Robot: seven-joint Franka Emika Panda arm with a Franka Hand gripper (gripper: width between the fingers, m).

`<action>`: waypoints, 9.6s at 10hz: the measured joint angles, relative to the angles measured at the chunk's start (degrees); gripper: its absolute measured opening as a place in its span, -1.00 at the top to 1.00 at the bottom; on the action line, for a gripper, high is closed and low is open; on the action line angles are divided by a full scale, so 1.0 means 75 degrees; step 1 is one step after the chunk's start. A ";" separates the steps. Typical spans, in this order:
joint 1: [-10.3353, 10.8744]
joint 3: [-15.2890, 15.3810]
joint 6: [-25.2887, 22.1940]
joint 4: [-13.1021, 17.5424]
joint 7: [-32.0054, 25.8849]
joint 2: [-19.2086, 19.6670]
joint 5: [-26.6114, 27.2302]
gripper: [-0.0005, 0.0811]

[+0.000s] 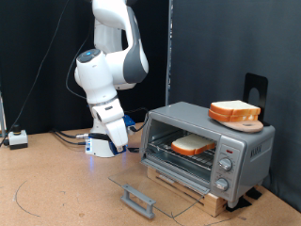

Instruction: Make a piece of toast with the oven

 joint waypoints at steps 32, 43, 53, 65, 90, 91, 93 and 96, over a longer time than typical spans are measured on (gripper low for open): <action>0.1783 0.2567 -0.3133 -0.0618 0.0400 -0.3523 0.4095 0.02; 0.1702 0.1278 -0.4118 -0.0507 -0.0222 -0.4679 0.3884 -0.99; 0.0367 -0.0148 -0.4224 -0.0182 -0.1300 -0.3691 0.2475 -0.99; -0.0209 -0.0157 -0.4053 0.0676 0.2497 -0.2239 0.2499 -0.99; -0.1802 -0.1335 -0.6482 0.3120 0.7392 0.2265 0.1170 -0.99; -0.1804 -0.1350 -0.6455 0.3153 0.7528 0.2565 0.1183 -0.99; -0.1769 -0.1308 -0.6064 0.3190 0.7656 0.3156 0.0853 -0.99; -0.1784 -0.1275 -0.5999 0.3306 0.7425 0.3428 0.1159 -0.99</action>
